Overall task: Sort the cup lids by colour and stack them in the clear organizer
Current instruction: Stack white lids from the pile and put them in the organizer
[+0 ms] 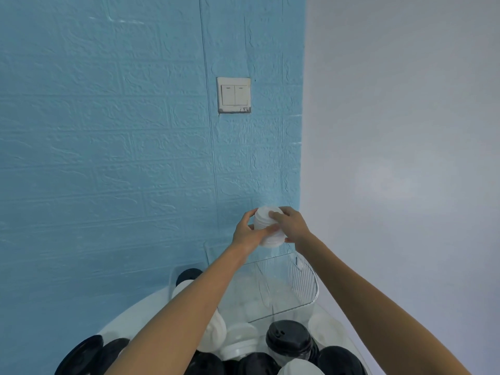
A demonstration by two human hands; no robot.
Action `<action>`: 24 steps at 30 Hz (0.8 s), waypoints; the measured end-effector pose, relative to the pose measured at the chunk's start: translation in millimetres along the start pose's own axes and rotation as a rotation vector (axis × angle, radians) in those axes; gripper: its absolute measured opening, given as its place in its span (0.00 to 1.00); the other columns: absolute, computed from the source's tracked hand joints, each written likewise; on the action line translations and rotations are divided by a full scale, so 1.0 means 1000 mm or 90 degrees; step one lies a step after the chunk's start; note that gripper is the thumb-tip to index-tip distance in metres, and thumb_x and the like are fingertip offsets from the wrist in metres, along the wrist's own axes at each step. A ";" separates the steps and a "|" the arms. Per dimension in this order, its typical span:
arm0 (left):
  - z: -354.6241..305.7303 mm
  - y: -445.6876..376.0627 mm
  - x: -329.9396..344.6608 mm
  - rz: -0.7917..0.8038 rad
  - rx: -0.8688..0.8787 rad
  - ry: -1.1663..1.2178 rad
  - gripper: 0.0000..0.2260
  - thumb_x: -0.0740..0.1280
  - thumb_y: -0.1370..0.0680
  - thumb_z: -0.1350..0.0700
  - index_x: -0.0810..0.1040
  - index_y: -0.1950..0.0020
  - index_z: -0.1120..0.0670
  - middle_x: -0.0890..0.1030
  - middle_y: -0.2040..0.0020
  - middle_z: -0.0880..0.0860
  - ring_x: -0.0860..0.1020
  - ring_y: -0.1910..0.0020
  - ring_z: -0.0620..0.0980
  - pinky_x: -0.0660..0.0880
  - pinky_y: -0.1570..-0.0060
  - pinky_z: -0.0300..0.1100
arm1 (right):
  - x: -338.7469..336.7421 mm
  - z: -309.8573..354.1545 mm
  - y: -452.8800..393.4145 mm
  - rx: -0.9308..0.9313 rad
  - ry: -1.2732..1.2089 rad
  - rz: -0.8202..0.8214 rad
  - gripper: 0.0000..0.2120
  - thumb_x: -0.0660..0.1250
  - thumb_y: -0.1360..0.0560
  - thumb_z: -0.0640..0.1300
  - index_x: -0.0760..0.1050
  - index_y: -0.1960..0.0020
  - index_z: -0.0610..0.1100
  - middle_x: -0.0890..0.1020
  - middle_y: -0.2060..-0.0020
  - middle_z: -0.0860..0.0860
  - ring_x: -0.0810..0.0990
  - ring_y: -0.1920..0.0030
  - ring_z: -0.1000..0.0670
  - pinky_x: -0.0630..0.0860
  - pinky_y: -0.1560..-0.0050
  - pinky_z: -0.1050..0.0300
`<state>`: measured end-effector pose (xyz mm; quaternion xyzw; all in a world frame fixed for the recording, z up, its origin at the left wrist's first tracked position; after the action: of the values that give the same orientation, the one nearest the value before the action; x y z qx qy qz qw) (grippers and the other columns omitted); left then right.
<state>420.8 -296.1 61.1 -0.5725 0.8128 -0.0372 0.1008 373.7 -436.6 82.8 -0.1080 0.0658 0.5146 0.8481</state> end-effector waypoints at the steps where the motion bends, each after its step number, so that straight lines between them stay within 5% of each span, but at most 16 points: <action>1: 0.004 -0.001 -0.001 0.000 0.005 -0.020 0.34 0.82 0.34 0.42 0.73 0.31 0.40 0.84 0.45 0.51 0.83 0.46 0.49 0.79 0.51 0.41 | 0.002 -0.005 -0.003 0.006 -0.002 0.001 0.18 0.67 0.21 0.49 0.75 0.33 0.46 0.81 0.41 0.46 0.80 0.42 0.43 0.80 0.44 0.46; 6: 0.017 -0.003 -0.006 0.014 0.058 -0.162 0.35 0.81 0.32 0.41 0.69 0.29 0.40 0.80 0.42 0.48 0.79 0.47 0.42 0.75 0.57 0.33 | 0.013 -0.030 -0.012 0.058 -0.014 0.016 0.17 0.68 0.23 0.50 0.75 0.36 0.47 0.81 0.43 0.46 0.80 0.43 0.43 0.81 0.42 0.40; 13: 0.034 -0.013 -0.007 0.035 0.076 -0.319 0.39 0.81 0.36 0.39 0.66 0.31 0.41 0.82 0.44 0.48 0.81 0.48 0.50 0.80 0.49 0.49 | 0.023 -0.044 -0.021 0.100 0.027 0.048 0.15 0.65 0.21 0.47 0.72 0.35 0.45 0.78 0.42 0.45 0.78 0.42 0.42 0.80 0.43 0.43; 19: 0.035 -0.010 -0.007 -0.001 0.050 -0.539 0.38 0.75 0.36 0.29 0.65 0.33 0.42 0.76 0.48 0.47 0.70 0.40 0.51 0.64 0.45 0.49 | 0.036 -0.047 -0.033 0.141 0.161 0.125 0.17 0.61 0.21 0.45 0.70 0.35 0.40 0.77 0.47 0.42 0.76 0.54 0.44 0.74 0.58 0.51; 24: 0.036 -0.018 -0.005 0.013 0.016 -0.621 0.39 0.73 0.40 0.26 0.66 0.37 0.43 0.78 0.46 0.47 0.70 0.39 0.52 0.62 0.48 0.49 | 0.049 -0.052 -0.039 0.193 0.200 0.180 0.17 0.58 0.22 0.43 0.71 0.35 0.39 0.77 0.48 0.41 0.76 0.55 0.42 0.75 0.57 0.50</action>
<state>446.4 -295.2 30.2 -0.5141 0.6758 0.2262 0.4773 431.1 -425.0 25.6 -0.0482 0.2878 0.5889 0.7537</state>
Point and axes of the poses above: each hand's wrist, its own y-axis away from the middle knuckle, its own x-axis out of the palm, z = x × y, the point moved 7 cm from there along -y, towards the middle knuckle
